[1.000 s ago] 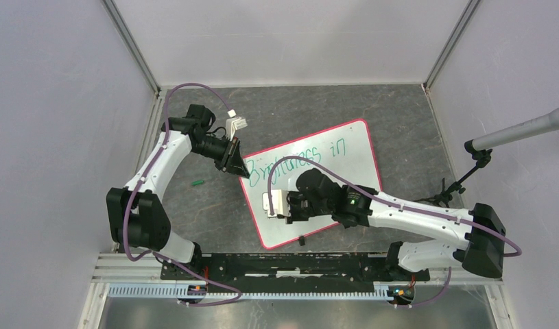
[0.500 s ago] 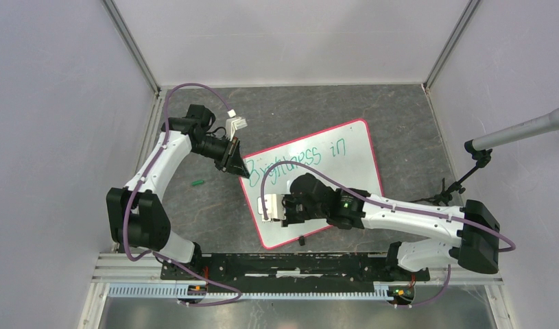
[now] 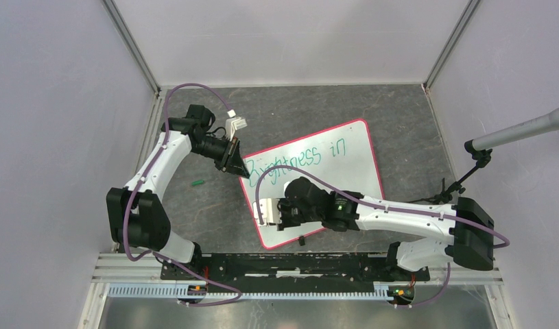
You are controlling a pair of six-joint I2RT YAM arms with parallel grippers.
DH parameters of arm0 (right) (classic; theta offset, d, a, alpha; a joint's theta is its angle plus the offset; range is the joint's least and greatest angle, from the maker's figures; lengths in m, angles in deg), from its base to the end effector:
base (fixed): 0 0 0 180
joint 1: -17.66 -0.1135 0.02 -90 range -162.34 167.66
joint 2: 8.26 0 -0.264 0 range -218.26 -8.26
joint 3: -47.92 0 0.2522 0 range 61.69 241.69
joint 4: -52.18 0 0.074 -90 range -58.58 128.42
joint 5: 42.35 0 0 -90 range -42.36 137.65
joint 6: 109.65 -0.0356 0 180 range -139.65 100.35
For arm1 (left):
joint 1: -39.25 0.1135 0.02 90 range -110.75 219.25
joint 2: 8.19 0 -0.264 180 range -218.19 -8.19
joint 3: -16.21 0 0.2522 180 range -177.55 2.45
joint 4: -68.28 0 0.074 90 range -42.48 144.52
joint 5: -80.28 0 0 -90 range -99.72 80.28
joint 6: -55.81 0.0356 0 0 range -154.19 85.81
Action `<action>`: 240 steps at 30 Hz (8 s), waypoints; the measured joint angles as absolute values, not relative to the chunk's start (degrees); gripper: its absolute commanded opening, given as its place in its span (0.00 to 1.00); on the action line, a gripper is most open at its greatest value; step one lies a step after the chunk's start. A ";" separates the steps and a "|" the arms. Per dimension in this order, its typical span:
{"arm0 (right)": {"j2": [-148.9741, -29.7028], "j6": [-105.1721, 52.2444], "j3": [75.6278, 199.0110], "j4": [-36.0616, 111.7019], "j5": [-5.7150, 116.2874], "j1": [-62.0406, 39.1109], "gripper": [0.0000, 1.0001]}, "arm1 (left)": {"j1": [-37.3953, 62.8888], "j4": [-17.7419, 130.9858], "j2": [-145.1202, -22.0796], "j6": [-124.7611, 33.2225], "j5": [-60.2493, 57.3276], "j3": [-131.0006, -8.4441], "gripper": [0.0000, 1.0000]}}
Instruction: Write a sentence on the whiteboard
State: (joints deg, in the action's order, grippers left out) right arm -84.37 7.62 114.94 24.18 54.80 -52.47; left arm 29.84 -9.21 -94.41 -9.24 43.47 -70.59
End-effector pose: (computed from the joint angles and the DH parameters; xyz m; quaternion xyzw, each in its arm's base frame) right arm 0.0954 0.2769 0.2640 -0.6896 0.5689 0.2144 0.3935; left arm 0.2680 -0.0733 0.2866 0.3112 0.8337 -0.4269 0.1611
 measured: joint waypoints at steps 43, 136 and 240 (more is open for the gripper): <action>-83.22 8.60 114.87 21.60 47.70 -53.06 0.00 | 29.90 -8.86 -94.39 -9.22 43.40 -70.44 0.02; -83.08 8.97 115.55 19.17 46.69 -53.43 0.00 | 30.03 -8.77 -94.39 -9.22 43.34 -70.24 0.02; -81.31 10.24 114.94 16.50 52.18 -48.86 0.00 | 30.16 -8.64 -95.57 -9.22 43.71 -70.33 0.02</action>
State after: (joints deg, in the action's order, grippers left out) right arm -81.31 10.24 114.94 16.50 52.18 -48.86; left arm 30.16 -8.64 -95.57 -9.22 43.71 -70.33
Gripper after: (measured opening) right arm 0.145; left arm 0.261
